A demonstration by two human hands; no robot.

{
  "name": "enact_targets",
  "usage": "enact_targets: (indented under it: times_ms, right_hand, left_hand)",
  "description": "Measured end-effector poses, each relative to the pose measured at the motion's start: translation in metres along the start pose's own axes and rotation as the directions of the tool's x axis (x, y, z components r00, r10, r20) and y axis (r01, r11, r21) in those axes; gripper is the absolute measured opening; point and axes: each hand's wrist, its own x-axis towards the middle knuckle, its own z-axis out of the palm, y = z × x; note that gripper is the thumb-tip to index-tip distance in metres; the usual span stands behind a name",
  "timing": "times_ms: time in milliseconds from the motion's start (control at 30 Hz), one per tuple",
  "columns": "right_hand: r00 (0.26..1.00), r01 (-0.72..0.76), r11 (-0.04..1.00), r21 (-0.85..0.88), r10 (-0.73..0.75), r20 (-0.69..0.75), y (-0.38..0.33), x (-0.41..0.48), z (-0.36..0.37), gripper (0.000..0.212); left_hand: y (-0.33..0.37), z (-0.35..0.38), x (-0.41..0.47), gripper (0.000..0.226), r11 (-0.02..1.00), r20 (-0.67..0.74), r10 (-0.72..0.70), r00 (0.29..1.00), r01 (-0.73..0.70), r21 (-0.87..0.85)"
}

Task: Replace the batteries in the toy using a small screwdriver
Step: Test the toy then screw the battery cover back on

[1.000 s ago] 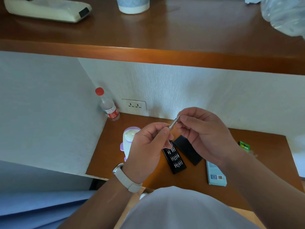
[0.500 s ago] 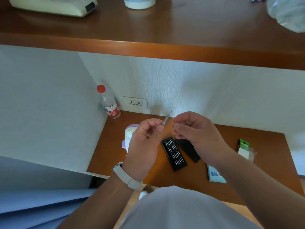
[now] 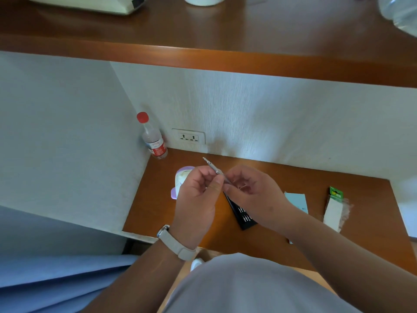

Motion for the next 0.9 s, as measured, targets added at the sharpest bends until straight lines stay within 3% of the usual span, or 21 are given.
enact_targets:
  times_ms: [333, 500, 667, 767, 900]
  right_hand:
    - [0.998, 0.007, 1.0, 0.024, -0.006, -0.062, 0.002, 0.006, 0.035, 0.015]
    - [0.993, -0.073, 0.996, 0.042, 0.076, -0.088, 0.013, 0.018, 0.057, 0.008]
    - [0.988, -0.135, 0.991, 0.022, 0.136, -0.078, 0.028, 0.037, 0.078, 0.008]
    - [0.983, -0.163, 0.987, 0.013, 0.164, -0.082, 0.034, 0.047, 0.089, 0.007]
    - [0.969, -0.226, 0.974, -0.014, 0.223, -0.106, 0.042, 0.058, 0.097, 0.005]
  left_hand:
    - [-0.024, -0.034, 0.01, 0.026, 0.998, 0.05, -0.008, 0.999, 0.005, 0.062]
    - [-0.054, -0.067, 0.027, 0.015, 0.961, 0.0, -0.023, 1.0, 0.022, 0.275]
    - [-0.098, -0.101, 0.053, 0.026, 0.881, -0.038, -0.093, 0.995, 0.1, 0.463]
    - [-0.118, -0.108, 0.067, 0.034, 0.869, -0.058, -0.165, 0.985, 0.173, 0.464]
    - [-0.141, -0.111, 0.084, 0.066, 0.888, -0.009, -0.308, 0.951, 0.291, 0.356]
